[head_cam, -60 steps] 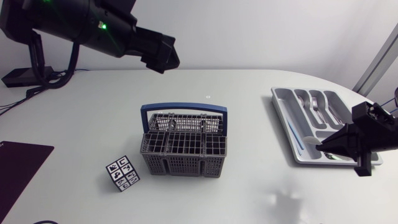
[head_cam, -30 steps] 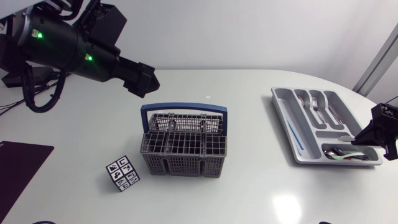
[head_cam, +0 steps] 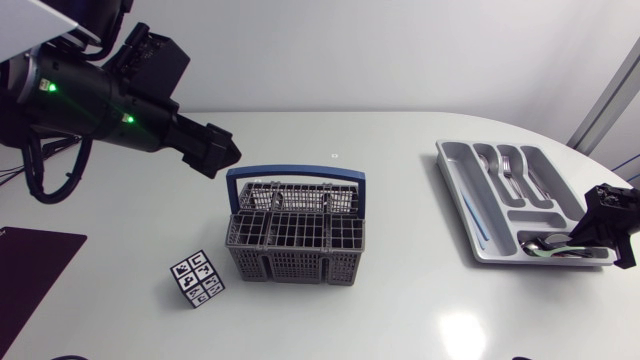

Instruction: Transfer all utensils from the basket to the drawer tray.

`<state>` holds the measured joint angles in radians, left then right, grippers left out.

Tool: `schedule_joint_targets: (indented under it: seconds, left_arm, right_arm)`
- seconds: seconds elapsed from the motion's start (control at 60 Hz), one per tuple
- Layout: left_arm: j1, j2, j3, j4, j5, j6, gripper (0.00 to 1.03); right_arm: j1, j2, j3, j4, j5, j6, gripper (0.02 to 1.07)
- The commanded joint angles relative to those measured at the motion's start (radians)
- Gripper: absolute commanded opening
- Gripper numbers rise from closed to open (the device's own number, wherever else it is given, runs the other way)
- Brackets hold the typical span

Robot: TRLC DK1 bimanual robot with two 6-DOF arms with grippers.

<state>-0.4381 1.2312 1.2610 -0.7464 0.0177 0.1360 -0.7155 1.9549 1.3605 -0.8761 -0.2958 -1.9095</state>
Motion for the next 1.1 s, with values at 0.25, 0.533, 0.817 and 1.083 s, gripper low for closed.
schedule_joint_targets:
  seconds: [0.25, 0.533, 0.817, 1.083]
  left_arm:
    - [0.032, -0.039, -0.063, 0.019, -0.005, 0.045, 0.98]
    - [0.082, -0.070, -0.150, 0.045, -0.005, 0.086, 0.97]
    - [0.165, -0.096, -0.267, 0.076, -0.002, 0.165, 0.97]
    - [0.162, -0.087, -0.384, 0.142, 0.010, 0.189, 0.97]
  right_arm:
    - [-0.001, -0.050, -0.051, 0.025, -0.026, -0.013, 0.88]
    - [0.151, -0.429, -0.311, 0.006, -0.149, 0.165, 0.95]
    - [0.534, -0.709, -0.532, 0.127, -0.169, 0.584, 0.95]
    - [0.855, -0.708, -0.558, 0.278, -0.147, 0.968, 0.95]
